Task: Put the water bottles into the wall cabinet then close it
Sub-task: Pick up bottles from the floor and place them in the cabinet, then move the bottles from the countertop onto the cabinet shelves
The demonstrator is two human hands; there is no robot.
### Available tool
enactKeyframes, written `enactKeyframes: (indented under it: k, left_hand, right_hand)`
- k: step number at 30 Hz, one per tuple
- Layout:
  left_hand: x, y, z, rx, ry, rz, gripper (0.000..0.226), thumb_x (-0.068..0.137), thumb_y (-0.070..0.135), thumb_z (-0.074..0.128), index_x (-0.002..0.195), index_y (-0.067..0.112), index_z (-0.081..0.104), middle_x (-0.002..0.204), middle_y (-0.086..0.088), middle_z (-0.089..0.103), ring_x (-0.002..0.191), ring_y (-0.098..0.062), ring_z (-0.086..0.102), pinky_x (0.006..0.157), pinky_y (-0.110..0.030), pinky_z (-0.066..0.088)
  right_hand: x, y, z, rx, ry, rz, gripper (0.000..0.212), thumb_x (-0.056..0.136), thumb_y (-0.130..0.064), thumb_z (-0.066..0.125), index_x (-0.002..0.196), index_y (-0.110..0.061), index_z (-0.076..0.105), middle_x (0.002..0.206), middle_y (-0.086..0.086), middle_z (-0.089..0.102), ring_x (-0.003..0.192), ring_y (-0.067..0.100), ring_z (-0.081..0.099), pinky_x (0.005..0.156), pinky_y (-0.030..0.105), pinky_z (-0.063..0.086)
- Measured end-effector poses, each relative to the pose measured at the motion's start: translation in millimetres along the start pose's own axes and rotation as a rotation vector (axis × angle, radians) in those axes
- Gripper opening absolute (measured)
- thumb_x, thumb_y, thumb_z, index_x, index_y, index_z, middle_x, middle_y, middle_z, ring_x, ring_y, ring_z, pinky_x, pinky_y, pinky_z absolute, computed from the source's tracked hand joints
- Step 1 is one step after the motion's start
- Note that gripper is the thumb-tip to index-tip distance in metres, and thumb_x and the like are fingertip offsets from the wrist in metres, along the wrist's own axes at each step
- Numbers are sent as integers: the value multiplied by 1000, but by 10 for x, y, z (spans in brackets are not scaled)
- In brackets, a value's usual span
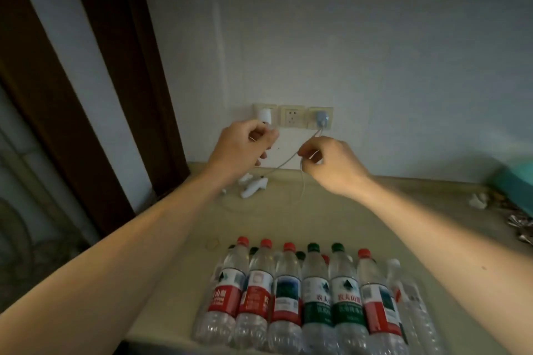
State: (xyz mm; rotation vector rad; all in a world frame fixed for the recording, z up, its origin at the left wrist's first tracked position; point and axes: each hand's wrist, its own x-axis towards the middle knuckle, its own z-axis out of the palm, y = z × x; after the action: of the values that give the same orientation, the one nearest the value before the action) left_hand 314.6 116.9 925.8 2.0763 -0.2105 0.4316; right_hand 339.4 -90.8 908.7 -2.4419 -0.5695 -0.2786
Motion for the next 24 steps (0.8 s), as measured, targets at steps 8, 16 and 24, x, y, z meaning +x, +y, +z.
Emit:
enactKeyframes:
  k: [8,16,24]
  left_hand:
    - [-529,-1640,352,318,-302,-397,14,90,30,74,100,21,68,102,3,69,94,-15,64,83,-33,55]
    - [-854,-2581,571,249,-449,-714,64,79,59,74,125,17,58,121,-3,62,106,-20,60,81,-32,49]
    - [-836,-2674,749,-62,-378,-772,39,83,35,79,115,16,69,96,5,72,84,-6,68,65,-18,52]
  right_hand:
    - [-317,254,1049,10,-377,252,31,95,-18,63,126,-12,68,120,6,70,111,21,65,86,26,49]
    - [-234,446,2141,-87,-618,524,44,100,-43,54,136,-17,57,131,7,63,120,27,58,109,46,43]
    - [-152,565,2501,1,-501,726,27,90,-38,64,80,-13,66,79,3,64,98,29,67,97,45,38]
